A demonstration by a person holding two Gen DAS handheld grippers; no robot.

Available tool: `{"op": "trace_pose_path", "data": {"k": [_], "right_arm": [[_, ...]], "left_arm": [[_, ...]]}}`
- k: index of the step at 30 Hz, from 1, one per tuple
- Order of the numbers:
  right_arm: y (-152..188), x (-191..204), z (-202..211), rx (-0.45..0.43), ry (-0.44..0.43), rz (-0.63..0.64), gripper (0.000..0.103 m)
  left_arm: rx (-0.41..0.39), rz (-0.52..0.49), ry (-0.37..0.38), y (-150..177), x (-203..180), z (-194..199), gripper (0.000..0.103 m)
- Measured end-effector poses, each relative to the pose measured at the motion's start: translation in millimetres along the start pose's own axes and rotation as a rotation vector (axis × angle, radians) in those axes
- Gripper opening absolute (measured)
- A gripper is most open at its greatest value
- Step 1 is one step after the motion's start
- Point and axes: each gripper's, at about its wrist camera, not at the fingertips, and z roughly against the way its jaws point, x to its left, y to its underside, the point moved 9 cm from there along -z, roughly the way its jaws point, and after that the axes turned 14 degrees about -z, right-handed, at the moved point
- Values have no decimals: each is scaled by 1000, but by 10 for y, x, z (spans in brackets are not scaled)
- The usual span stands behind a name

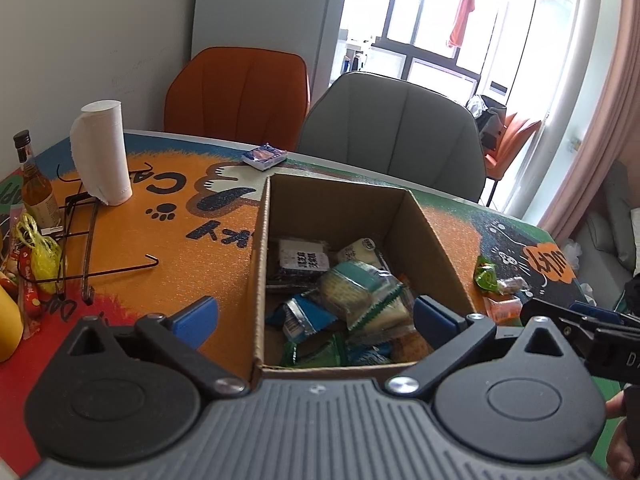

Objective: Organize snacks
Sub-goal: 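Move both grippers back toward the red-wrapped bar on the table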

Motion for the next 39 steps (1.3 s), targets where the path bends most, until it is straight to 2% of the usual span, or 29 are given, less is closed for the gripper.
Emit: {"op": "trace_pose_path", "data": {"k": [14,23,28,39], "right_arm": [[117,-398,272,7,60,-29,103],[177,-709,389,4,113,-48,103],[173,-888,454,-4,126,-64,103],[202,-1272,506,-4,145,-111,103]], "left_arm": [[5,-69,56,75,-479,149,103],[9,-122,107,122,-860,126,103],[-14,-136,143,105,-1080,107,103],[-9,-166,206,127,-1534,-42,101]]}}
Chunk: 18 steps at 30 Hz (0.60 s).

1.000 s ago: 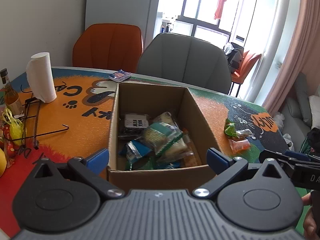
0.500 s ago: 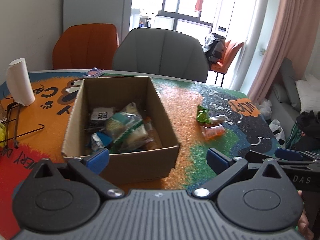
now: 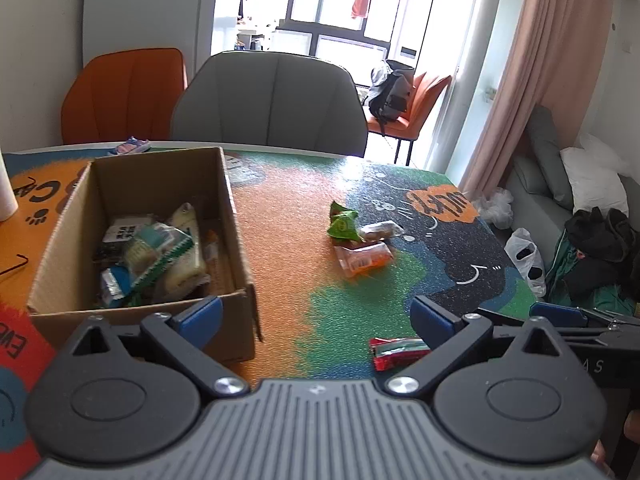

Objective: Organize snacks
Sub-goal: 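Move both grippers back toward the red-wrapped bar on the table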

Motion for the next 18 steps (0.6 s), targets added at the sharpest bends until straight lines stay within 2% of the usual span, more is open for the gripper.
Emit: {"op": "trace_pose_path", "data": {"k": [10,18], "right_arm": [[62,-416,14,-4,38,-68,103],[111,-652,-50,15,61,-104,91]], "left_arm": [[-3,-12,66,40,-288,-200,100],[29,-28,109,120,-490,-475,99]]}}
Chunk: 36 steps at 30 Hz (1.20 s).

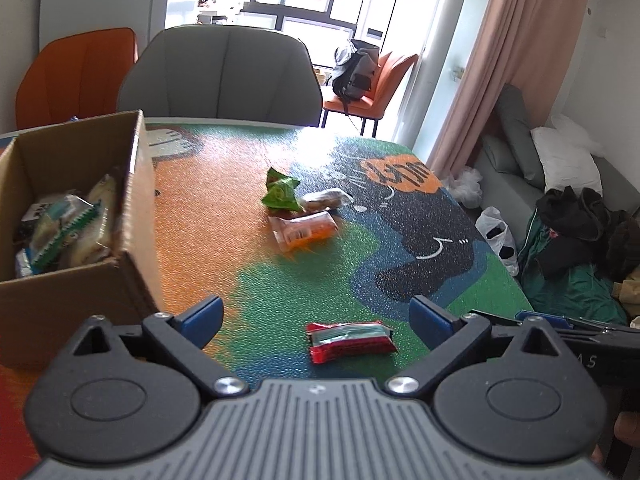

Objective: Organize snacks
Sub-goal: 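Move both grippers back toward the red-wrapped bar on the table, then grasp the red-wrapped bar with the left gripper and lift it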

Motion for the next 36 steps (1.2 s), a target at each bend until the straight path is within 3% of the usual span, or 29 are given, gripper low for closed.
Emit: {"op": "trace_pose_path", "data": {"k": [4,13,16,20,26,30,36], "right_arm": [[22,-55,-52,19,-2,-8,83],[44,-124,-150,42,-2,-16,83],[46,-141,-170,47,-3,-16,83],[51,-143,-196,53,-2,-18,83],[51,-172,-243,59,0,-32,83],[59,-166,-261,62,-2,-31,83],[62,-167,-257,64,-10,-32,83]], "left_arm": [[24,2,16,59,-61,-173,96],[71,-42,58,192,-219,-451,91],[86,-53,54,231,-255,-532,89],[86,-91,26,238,-277,-595,79],[78,-150,-15,218,-237,-664,78],[89,-178,-69,208,-180,-667,60],[109,-123,-1,279,-160,-525,60]]}}
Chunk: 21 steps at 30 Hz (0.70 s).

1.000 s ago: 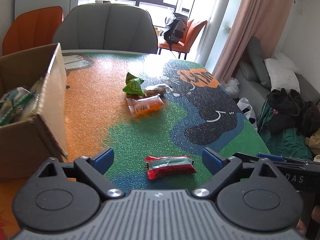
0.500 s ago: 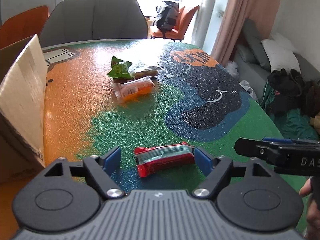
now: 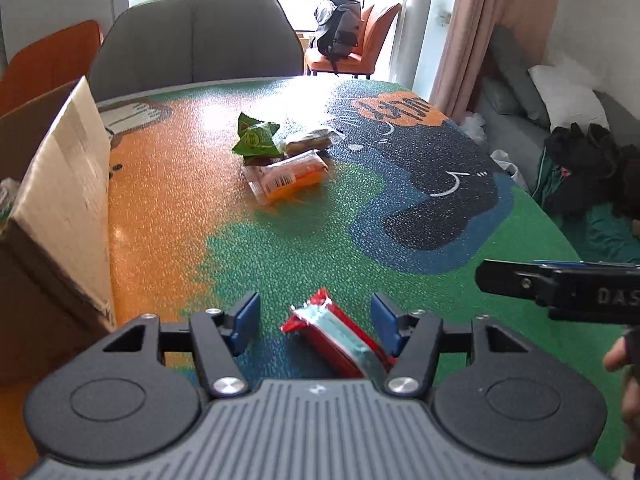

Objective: Organize snacks
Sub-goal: 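Grasp the red-wrapped bar with the left gripper and lift it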

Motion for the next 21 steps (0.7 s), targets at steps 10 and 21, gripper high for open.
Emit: {"op": "trace_pose_path", "data": {"k": [10,21], "right_arm": [[73,80,31,12,-13,18,83],[-6,319,-36,6,-43,47,83]], "left_arm": [[23,-15,-49,108,-57,92,37],[-21,65,-26,-37,219,241,19]]}}
